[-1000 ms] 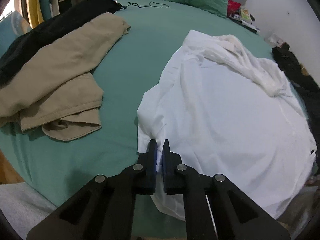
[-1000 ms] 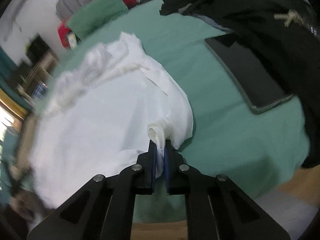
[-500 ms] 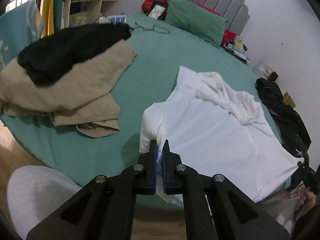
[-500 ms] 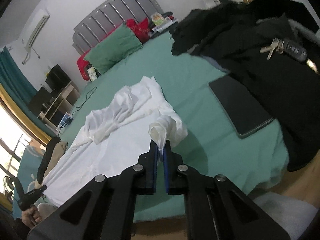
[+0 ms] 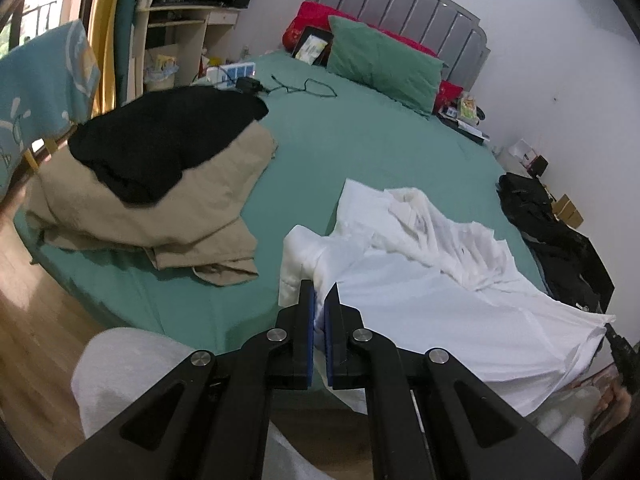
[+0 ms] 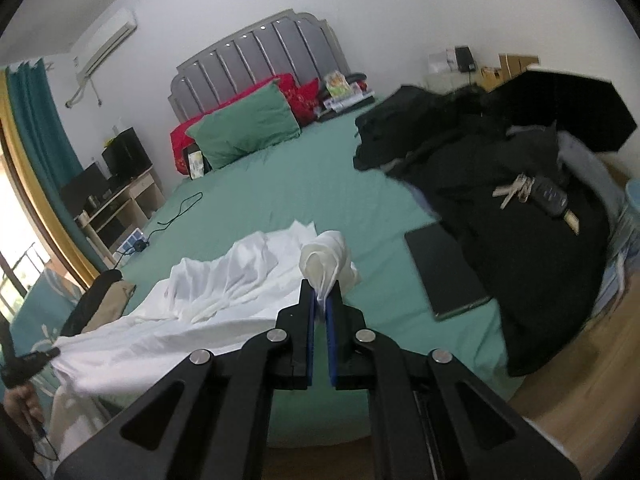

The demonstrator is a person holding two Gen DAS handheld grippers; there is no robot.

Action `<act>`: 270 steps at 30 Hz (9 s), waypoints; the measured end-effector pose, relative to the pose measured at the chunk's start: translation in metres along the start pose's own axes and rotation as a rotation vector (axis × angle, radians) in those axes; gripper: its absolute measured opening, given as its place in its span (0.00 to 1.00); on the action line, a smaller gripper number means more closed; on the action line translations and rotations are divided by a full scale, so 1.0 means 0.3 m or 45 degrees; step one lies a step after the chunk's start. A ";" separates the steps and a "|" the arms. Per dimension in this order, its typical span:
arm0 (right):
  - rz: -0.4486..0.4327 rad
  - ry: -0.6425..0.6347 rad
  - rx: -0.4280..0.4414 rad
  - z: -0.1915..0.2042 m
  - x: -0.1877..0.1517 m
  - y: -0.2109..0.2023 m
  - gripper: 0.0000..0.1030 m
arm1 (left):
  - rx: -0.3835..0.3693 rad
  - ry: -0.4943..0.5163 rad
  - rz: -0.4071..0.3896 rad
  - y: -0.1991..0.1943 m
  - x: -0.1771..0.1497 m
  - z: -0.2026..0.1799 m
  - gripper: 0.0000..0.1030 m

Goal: Fold large clothes

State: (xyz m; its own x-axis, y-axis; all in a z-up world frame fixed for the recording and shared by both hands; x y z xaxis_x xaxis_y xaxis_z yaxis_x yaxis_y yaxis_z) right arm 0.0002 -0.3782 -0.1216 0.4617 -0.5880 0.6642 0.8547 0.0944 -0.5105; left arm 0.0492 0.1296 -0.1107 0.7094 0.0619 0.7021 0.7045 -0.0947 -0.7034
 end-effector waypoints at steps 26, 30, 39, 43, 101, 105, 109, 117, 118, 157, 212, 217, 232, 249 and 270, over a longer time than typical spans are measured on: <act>-0.037 -0.256 -0.022 0.139 0.333 0.626 0.05 | 0.060 -0.037 0.074 0.590 0.477 0.016 0.05; -0.022 -0.290 -0.053 0.143 0.365 0.763 0.05 | 0.051 -0.036 0.154 0.769 0.520 0.038 0.05; 0.198 -0.077 -0.158 0.014 0.334 1.107 0.06 | 0.102 -0.043 0.353 1.085 0.527 0.113 0.21; 0.259 -0.103 -0.257 -0.024 0.312 1.176 0.11 | 0.200 -0.100 0.299 1.116 0.524 0.200 0.31; 0.462 0.269 -0.065 -0.104 0.024 0.782 0.64 | 0.075 0.022 0.408 0.900 0.206 0.070 0.50; 0.534 0.259 -0.042 -0.084 -0.092 0.757 0.08 | 0.097 0.105 0.392 0.865 0.166 0.032 0.49; 0.577 0.205 -0.003 -0.041 -0.153 0.747 0.08 | 0.107 0.255 0.398 0.837 0.135 -0.045 0.03; 0.502 0.142 -0.023 -0.013 -0.115 0.638 0.07 | 0.091 0.181 0.363 0.717 0.096 -0.059 0.03; 0.504 0.143 -0.023 -0.013 -0.117 0.625 0.07 | 0.086 0.163 0.359 0.695 0.077 -0.054 0.03; 0.204 0.105 -0.255 -0.130 0.055 0.581 0.58 | 0.047 -0.054 0.345 0.810 0.191 0.089 0.41; 0.229 -0.360 -0.474 0.137 -0.058 0.517 0.79 | 0.155 0.354 -0.021 0.515 0.192 -0.214 0.34; 0.318 -0.308 -0.409 0.153 -0.192 0.457 0.83 | 0.075 0.338 0.012 0.491 0.118 -0.273 0.34; 0.524 0.134 0.003 0.155 -0.383 0.474 0.86 | -0.092 0.402 0.074 0.490 0.014 -0.453 0.34; 0.468 0.308 0.060 0.174 -0.320 0.654 0.96 | -0.243 0.265 0.149 0.643 0.033 -0.565 0.34; 0.419 0.222 0.076 0.211 -0.284 0.773 0.96 | -0.242 0.414 0.275 0.912 0.133 -0.794 0.34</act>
State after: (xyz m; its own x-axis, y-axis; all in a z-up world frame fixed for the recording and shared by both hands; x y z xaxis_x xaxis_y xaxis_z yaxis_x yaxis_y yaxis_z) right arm 0.1741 -0.2552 -0.2618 0.6711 -0.6458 0.3642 0.6818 0.3446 -0.6453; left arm 0.2648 -0.1307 -0.2487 0.7743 -0.2926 0.5610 0.5025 -0.2545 -0.8263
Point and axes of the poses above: each gripper's, at about its wrist camera, not at the fingertips, and y roughly the way its jaws point, z to its left, x to its top, the point moved 6 cm from there along y, roughly the way its jaws point, and after that the axes turned 15 degrees about y, right-handed, at the moved point
